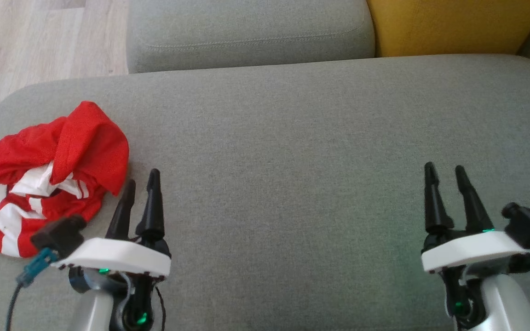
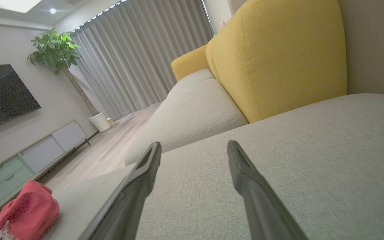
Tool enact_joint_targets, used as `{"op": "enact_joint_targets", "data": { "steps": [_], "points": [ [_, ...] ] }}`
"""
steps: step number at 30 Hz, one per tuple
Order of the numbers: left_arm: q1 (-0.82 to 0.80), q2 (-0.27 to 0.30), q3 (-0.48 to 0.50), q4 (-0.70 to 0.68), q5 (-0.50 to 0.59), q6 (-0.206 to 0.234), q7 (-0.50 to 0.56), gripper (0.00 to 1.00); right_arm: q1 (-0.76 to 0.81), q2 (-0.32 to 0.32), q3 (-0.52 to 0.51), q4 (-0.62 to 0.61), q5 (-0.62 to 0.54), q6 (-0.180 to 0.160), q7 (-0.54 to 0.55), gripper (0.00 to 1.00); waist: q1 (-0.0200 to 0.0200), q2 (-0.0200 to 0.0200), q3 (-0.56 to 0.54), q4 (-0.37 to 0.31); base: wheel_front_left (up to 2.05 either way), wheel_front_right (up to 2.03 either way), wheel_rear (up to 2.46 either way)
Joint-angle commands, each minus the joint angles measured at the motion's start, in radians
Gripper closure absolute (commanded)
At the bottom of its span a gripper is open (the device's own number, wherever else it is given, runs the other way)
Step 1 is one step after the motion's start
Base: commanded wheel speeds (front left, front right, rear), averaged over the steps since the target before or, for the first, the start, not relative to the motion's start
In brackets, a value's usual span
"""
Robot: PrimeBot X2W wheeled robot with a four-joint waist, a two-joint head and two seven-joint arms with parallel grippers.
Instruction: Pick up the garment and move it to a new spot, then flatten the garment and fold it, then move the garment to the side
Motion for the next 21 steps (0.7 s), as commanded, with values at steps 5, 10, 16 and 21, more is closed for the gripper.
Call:
{"op": "enact_joint_targets", "data": {
  "steps": [5,10,16,21],
  "points": [
    [-0.039,0.014,-0.013,-0.025,0.117,0.016,-0.026,0.0,-0.051,-0.009,0.03,-0.02,-0.115,0.003,-0.027,0.0,-0.0001,-0.0001,-0.001,0.002,0.0,0.0,0.0],
    [-0.044,0.018,-0.039,-0.03,0.199,0.035,-0.041,0.0,-0.05,-0.004,0.036,-0.021,-0.197,0.003,-0.042,0.0,-0.0001,-0.0001,0.0,0.002,0.0,0.0,0.0],
    [-0.05,0.033,-0.067,-0.04,0.29,0.064,-0.058,0.0,-0.049,0.002,0.041,-0.031,-0.289,0.003,-0.059,0.0,-0.0001,-0.0001,0.002,0.0,0.0,0.0,0.0],
    [-0.049,0.04,-0.083,-0.044,0.341,0.094,-0.07,0.0,-0.045,0.005,0.043,-0.03,-0.336,0.003,-0.071,0.0,-0.0001,-0.0001,0.004,-0.002,0.0,0.0,0.0]
  ]
}}
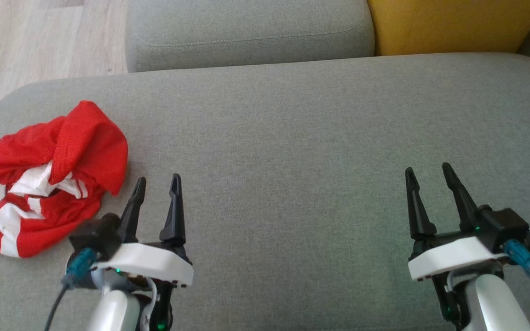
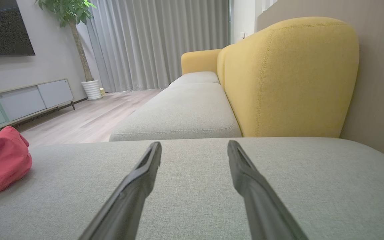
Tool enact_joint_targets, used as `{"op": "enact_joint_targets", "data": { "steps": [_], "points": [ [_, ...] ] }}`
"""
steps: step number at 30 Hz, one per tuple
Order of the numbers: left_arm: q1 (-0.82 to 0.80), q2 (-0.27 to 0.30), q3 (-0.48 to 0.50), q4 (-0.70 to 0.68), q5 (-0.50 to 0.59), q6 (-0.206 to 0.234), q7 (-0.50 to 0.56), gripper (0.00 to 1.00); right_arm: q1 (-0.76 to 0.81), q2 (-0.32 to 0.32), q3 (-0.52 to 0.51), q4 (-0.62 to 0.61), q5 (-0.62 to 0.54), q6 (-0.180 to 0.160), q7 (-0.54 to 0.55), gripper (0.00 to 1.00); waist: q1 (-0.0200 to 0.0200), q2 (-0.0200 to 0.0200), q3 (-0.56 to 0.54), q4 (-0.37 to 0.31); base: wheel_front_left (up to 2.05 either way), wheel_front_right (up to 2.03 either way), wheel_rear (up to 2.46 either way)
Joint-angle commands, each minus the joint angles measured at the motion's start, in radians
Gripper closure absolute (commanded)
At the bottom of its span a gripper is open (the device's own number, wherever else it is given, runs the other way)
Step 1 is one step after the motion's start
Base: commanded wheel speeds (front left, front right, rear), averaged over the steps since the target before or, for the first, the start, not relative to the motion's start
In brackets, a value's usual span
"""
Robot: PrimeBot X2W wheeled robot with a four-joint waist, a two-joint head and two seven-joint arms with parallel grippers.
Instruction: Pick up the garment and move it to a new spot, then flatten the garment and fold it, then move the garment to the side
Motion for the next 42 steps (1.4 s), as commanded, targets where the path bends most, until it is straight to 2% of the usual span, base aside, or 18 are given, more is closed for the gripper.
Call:
{"op": "enact_joint_targets", "data": {
  "steps": [1,3,5,11,16,22,28,32,36,42],
  "points": [
    [-0.047,0.013,0.014,-0.04,0.024,0.007,-0.011,0.0,-0.044,0.0,0.023,-0.038,-0.026,0.003,-0.014,0.0,-0.0001,0.0,0.0,0.0,0.0,0.0,0.0],
    [-0.046,0.012,0.011,-0.04,0.035,0.015,-0.017,0.0,-0.04,0.001,0.026,-0.035,-0.014,0.003,-0.02,0.0,-0.0001,0.0,0.0,0.001,0.0,0.0,0.0],
    [-0.037,0.003,0.028,-0.038,0.001,0.018,-0.023,0.0,-0.037,0.001,0.031,-0.032,0.023,0.004,-0.026,0.0,-0.0001,0.0,0.0,0.002,0.0,0.0,0.0],
    [-0.018,-0.009,0.071,-0.001,-0.043,-0.017,-0.04,0.0,-0.033,0.001,0.039,-0.017,0.085,0.004,-0.043,0.0,-0.0001,0.0,-0.005,0.003,0.0,0.0,0.0],
    [-0.012,-0.01,0.058,0.054,0.043,-0.025,-0.055,0.0,-0.024,0.001,0.052,0.001,0.07,0.004,-0.053,0.0,-0.0001,0.0,-0.008,0.0,0.0,0.0,0.0],
    [-0.026,-0.009,0.024,0.087,0.163,-0.003,-0.073,0.0,-0.024,0.0,0.069,0.015,0.012,0.004,-0.065,0.0,-0.0001,0.0,-0.005,-0.009,0.0,0.0,0.0],
    [-0.036,-0.009,0.008,0.074,0.219,0.025,-0.09,0.0,-0.032,0.0,0.079,0.017,-0.058,0.004,-0.083,0.0,-0.0001,0.0,-0.002,-0.016,0.0,0.0,0.0],
    [-0.037,-0.009,0.012,0.07,0.192,0.029,-0.091,0.0,-0.034,0.0,0.076,0.02,-0.057,0.004,-0.085,0.0,-0.0001,0.0,-0.002,-0.014,0.0,0.0,0.0],
    [-0.041,-0.009,0.011,0.07,0.168,0.03,-0.091,0.0,-0.034,0.0,0.086,0.023,-0.044,0.004,-0.085,0.0,-0.0001,0.0,-0.002,0.005,0.0,0.0,0.0],
    [-0.041,-0.009,0.02,0.07,0.148,0.032,-0.091,0.0,-0.029,0.0,0.115,0.031,-0.027,0.004,-0.086,0.0,-0.0001,0.0,-0.014,0.079,0.0,0.0,0.0]
  ]
}}
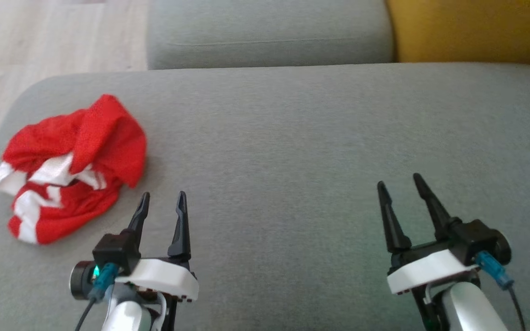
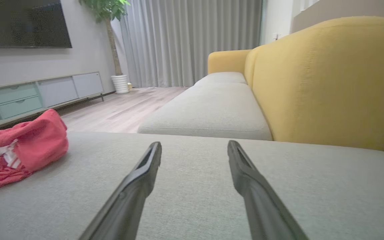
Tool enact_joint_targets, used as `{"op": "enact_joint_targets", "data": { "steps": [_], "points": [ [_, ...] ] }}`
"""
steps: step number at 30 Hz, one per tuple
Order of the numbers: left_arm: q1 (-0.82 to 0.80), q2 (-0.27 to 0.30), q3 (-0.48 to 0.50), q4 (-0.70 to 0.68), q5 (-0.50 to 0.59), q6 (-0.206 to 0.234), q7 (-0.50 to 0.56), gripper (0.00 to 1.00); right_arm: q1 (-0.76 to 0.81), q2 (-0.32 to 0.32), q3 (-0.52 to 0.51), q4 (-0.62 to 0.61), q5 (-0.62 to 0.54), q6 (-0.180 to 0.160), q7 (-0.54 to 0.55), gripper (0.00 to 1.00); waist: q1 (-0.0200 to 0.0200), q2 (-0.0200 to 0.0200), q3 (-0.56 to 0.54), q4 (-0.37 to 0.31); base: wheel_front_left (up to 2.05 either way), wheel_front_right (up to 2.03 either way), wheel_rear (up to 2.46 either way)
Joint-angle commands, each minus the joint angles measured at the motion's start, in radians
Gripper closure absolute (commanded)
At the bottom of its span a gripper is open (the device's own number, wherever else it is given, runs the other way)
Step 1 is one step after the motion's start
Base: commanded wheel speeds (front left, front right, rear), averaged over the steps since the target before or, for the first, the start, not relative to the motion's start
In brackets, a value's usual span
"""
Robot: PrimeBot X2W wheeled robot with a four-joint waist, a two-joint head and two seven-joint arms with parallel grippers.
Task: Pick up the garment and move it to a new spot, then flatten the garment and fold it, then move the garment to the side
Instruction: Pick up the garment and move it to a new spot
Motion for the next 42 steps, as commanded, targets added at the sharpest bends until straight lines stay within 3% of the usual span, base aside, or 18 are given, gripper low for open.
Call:
{"op": "enact_joint_targets", "data": {
  "steps": [1,25,35,42],
  "points": [
    [-0.052,0.001,0.043,-0.035,-0.003,0.005,-0.012,0.0,-0.029,-0.002,0.036,-0.024,0.009,0.004,-0.014,0.0,0.0,0.0,-0.011,0.046,0.0,0.0,0.0],
    [-0.003,0.001,0.124,-0.054,0.015,0.002,-0.012,0.0,0.0,-0.002,0.108,0.002,0.05,0.004,-0.019,0.0,0.0,0.0,-0.055,0.442,0.0,0.0,0.0],
    [0.005,0.001,0.143,-0.071,0.017,-0.005,-0.012,0.0,-0.006,-0.002,0.125,0.012,0.057,0.004,-0.021,0.0,0.0,0.0,-0.053,0.451,0.0,0.0,0.0],
    [-0.016,0.001,0.195,-0.076,0.012,-0.016,-0.012,0.0,-0.016,-0.002,0.136,0.006,0.056,0.004,-0.021,0.0,0.0,0.0,-0.018,0.39,0.0,0.0,0.0]
  ]
}}
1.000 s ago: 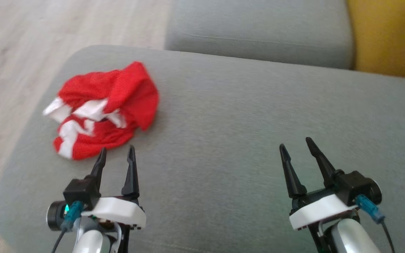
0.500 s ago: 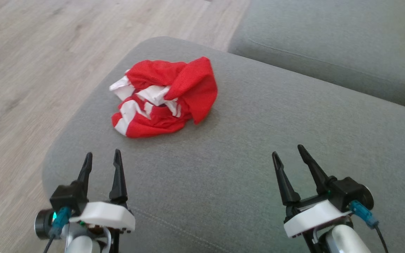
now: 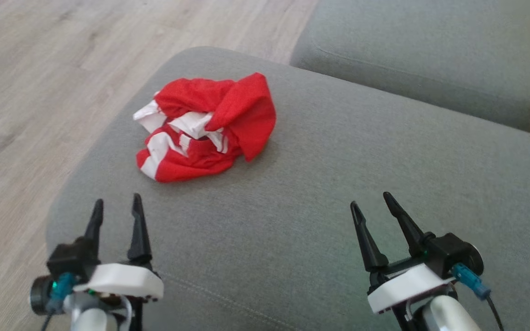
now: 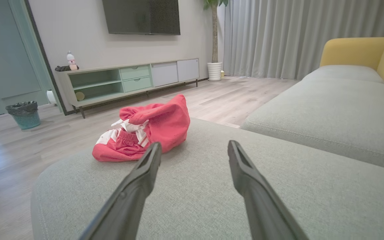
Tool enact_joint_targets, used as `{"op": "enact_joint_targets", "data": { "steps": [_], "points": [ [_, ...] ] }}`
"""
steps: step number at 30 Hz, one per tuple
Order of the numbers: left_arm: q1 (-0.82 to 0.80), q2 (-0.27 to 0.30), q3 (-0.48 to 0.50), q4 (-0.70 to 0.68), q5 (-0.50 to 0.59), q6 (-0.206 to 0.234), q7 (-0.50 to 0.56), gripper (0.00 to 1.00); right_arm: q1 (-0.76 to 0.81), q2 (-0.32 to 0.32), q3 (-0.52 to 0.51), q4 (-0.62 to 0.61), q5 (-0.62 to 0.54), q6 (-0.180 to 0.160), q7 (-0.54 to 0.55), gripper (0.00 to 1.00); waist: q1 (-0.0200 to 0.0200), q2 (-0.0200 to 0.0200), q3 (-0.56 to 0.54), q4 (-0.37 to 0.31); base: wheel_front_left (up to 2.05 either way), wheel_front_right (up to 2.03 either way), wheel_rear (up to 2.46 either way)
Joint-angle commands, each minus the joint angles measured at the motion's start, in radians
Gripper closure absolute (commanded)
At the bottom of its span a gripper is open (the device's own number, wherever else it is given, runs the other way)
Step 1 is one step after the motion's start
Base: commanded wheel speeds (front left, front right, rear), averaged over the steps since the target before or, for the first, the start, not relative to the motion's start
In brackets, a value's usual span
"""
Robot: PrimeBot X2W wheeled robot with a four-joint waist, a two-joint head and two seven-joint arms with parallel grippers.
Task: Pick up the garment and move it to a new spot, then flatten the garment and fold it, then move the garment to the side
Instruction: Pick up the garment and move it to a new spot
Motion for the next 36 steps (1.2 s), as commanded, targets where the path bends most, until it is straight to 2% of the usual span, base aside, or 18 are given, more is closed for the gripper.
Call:
{"op": "enact_joint_targets", "data": {
  "steps": [1,8,10,19,28,36],
  "points": [
    [-0.074,0.001,0.056,-0.032,-0.015,-0.014,-0.012,0.0,-0.042,-0.002,0.018,-0.037,0.0,0.004,-0.013,0.0,0.0,0.0,0.031,-0.038,0.0,0.0,0.0],
    [-0.182,0.017,0.123,0.023,-0.078,-0.068,-0.012,0.0,-0.064,-0.002,-0.03,-0.076,-0.029,0.004,-0.001,0.0,0.0,0.0,0.121,-0.127,0.0,0.0,0.0],
    [-0.242,0.042,0.122,0.063,-0.078,-0.09,-0.009,0.0,-0.068,-0.002,-0.071,-0.113,-0.043,0.004,0.009,0.0,0.0,0.0,0.165,-0.153,0.0,0.0,0.0],
    [-0.585,0.144,0.113,0.272,-0.116,-0.174,0.157,0.0,-0.051,-0.002,-0.229,-0.315,-0.097,0.004,0.075,0.0,0.0,0.0,0.336,-0.265,0.0,0.0,0.0],
    [-0.824,0.279,0.06,0.551,-0.097,-0.22,0.342,0.0,-0.056,-0.002,-0.214,-0.42,-0.099,0.004,0.111,0.0,0.0,0.0,0.419,-0.364,0.0,0.0,0.0],
    [-0.934,0.343,0.017,0.715,-0.08,-0.233,0.386,0.0,-0.071,-0.002,-0.194,-0.44,-0.103,0.004,0.1,0.0,0.0,0.0,0.47,-0.408,0.0,0.0,0.0]
  ]
}}
